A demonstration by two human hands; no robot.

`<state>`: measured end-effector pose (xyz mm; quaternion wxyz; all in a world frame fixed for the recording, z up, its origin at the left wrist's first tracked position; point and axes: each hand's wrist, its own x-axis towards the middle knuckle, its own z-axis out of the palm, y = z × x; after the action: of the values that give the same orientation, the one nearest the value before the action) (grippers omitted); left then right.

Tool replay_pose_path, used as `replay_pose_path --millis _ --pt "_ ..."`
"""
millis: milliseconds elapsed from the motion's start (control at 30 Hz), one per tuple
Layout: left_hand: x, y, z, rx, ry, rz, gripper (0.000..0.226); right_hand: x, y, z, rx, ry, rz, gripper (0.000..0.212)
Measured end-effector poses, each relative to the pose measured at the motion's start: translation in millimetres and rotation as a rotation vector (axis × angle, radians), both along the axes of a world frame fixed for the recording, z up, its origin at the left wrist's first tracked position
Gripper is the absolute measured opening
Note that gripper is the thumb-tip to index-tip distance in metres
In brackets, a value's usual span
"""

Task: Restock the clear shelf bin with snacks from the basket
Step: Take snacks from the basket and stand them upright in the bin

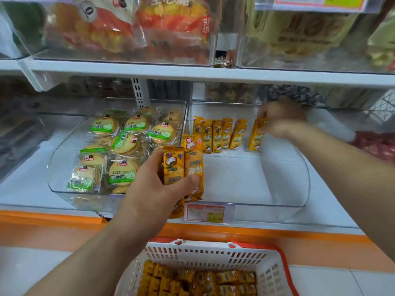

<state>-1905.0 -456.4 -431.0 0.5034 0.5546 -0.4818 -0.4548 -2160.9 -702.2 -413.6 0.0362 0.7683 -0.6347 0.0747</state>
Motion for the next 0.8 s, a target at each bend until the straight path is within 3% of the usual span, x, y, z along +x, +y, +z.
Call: replay_pose_path --millis 233,400,500,600,700,800 --pt "-5 -4 -8 0.034 -0.012 -0.061 0.031 11 -10 -1 0.053 0.183 0.058 0.029" --pt "-17 1 -4 0.03 0.01 -0.108 0.042 9 -4 2 -0.026 0.127 0.052 0.036" --pt "-21 6 2 0.042 -0.005 -0.119 0.048 1 25 13 -0.038 -0.046 0.063 0.039" --pt "-24 12 6 0.064 -0.019 -0.136 0.046 3 78 18 0.026 -0.425 0.221 0.023" --pt "-28 15 9 0.067 -0.005 -0.153 0.036 21 143 21 0.228 -0.831 0.417 0.013" --pt "-34 19 10 0.06 0.022 -0.188 0.034 33 186 19 0.466 -0.941 0.48 0.025"
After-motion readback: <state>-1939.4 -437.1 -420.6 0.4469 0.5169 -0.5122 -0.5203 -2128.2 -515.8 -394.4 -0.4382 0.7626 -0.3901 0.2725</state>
